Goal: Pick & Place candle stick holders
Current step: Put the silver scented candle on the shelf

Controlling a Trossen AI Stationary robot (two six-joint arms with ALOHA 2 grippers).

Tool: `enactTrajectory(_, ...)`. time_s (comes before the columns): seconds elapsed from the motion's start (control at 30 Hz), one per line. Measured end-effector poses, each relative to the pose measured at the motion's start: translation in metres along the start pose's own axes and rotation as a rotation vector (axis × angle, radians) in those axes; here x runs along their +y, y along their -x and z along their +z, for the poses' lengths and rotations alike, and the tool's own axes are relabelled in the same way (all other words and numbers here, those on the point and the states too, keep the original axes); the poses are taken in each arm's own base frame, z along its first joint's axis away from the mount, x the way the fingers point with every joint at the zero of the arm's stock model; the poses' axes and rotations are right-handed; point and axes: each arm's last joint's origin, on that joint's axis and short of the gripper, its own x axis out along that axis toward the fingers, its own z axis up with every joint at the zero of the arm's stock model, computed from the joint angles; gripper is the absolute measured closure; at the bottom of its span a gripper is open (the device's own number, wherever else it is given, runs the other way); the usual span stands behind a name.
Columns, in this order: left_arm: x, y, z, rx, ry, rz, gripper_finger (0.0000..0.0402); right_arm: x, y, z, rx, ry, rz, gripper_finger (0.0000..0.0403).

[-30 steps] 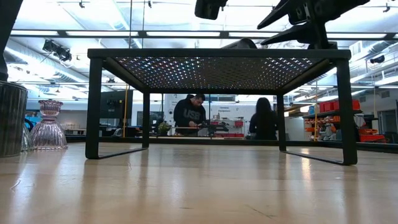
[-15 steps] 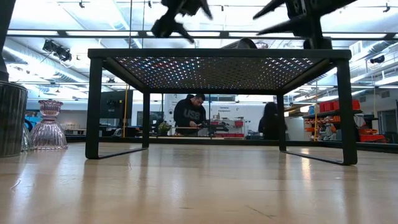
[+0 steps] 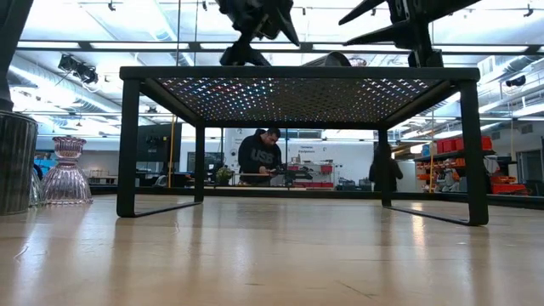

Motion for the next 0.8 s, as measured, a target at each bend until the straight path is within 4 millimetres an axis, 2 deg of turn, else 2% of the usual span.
enactTrajectory(0.17,0.004,-0.026,0.002,0.073,-0.001,-0.033,0.0106,-0.001,-0.002,0.003,-0.011,-0.016,-0.007,0.0298)
enactTrajectory(0.37,0.003,-0.039,0.006,0.077,-0.016,-0.083,0.0106,-0.003,-0.002,0.004,-0.007,-0.03,-0.02,0.0298)
enactTrajectory(0.53,-0.001,-0.04,0.006,0.093,-0.028,-0.142,0.0106,-0.008,-0.003,0.004,-0.01,-0.045,-0.07,0.0298)
enactTrajectory(0.8,-0.009,-0.041,0.001,0.11,-0.058,-0.176,0.0107,-0.005,-0.005,0.009,-0.064,-0.058,-0.046,0.0298)
